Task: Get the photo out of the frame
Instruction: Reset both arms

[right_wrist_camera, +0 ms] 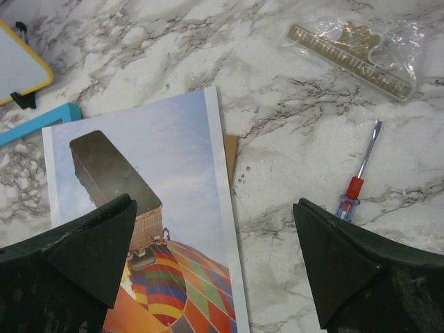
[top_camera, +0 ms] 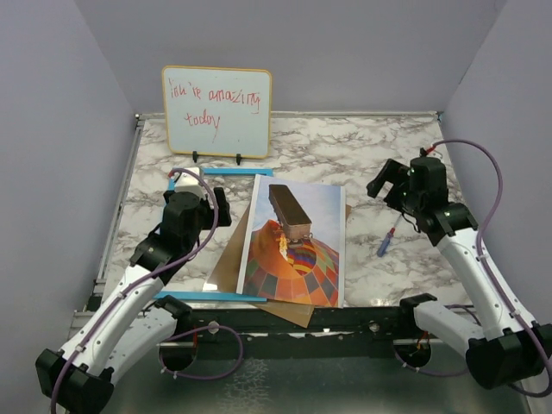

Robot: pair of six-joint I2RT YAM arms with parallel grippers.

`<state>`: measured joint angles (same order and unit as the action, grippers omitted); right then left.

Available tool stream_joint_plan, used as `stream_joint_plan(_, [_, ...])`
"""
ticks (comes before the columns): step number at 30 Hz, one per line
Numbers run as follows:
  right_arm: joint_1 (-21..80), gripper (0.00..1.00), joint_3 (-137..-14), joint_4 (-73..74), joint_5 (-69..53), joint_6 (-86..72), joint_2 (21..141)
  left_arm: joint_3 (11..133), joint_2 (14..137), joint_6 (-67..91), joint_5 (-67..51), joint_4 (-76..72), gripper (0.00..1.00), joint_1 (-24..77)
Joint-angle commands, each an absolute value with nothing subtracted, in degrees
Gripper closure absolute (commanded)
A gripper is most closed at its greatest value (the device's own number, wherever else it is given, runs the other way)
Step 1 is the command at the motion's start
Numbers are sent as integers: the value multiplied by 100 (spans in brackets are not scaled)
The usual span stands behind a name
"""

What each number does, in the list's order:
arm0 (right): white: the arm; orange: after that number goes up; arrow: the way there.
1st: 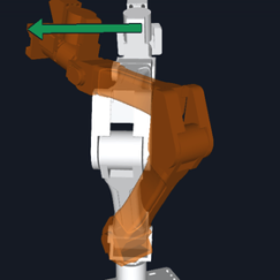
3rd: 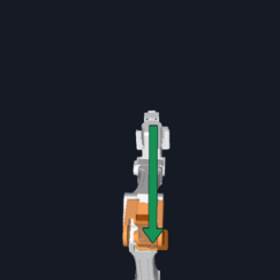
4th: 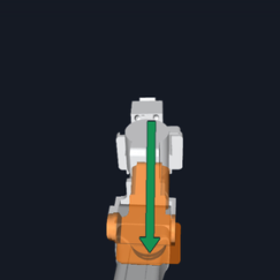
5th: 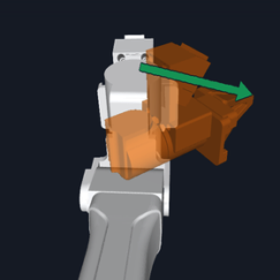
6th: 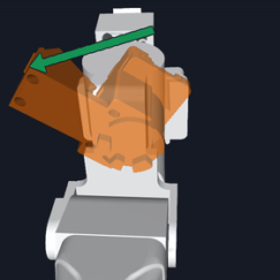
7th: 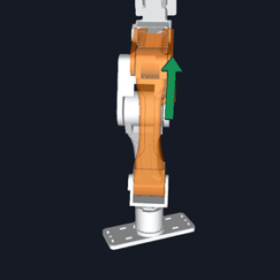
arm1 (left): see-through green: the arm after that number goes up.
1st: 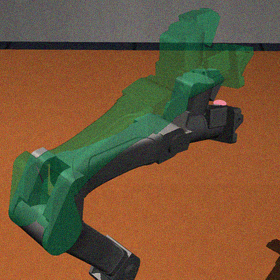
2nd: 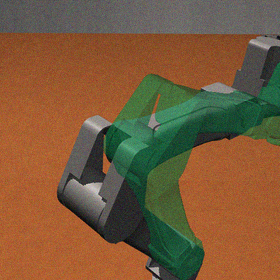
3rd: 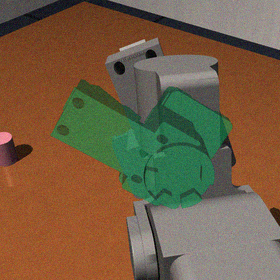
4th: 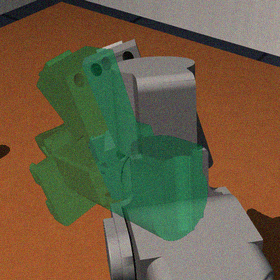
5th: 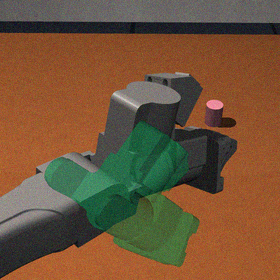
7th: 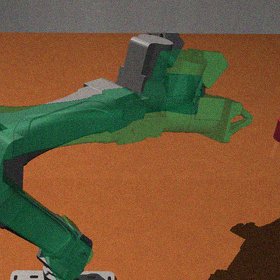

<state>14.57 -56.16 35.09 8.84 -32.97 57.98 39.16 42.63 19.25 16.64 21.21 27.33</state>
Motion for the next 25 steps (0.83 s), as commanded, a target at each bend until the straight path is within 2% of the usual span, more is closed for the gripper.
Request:
stream_joint_plan(1, [792,0,-5249,3110,126,-3272,5439,3963,4412,1943,2131,2222,1,2707])
stream_joint_plan(3, [577,0,-5208,3075,-364,-3204,5417,3971,4436,1934,2133,2252,1,2707])
stream_joint_plan(13, [571,0,-5189,3698,-232,-2647,5170,3972,4570,1978,2064,2214,1,2707])
stream_joint_plan(20, [571,0,-4704,3136,-814,-2472,4608,3944,4501,2010,2124,2215,1,2707])
stream_joint_plan(25, [571,0,-4899,3358,-474,-2383,4679,3955,4564,2018,2118,2214,1,2707])
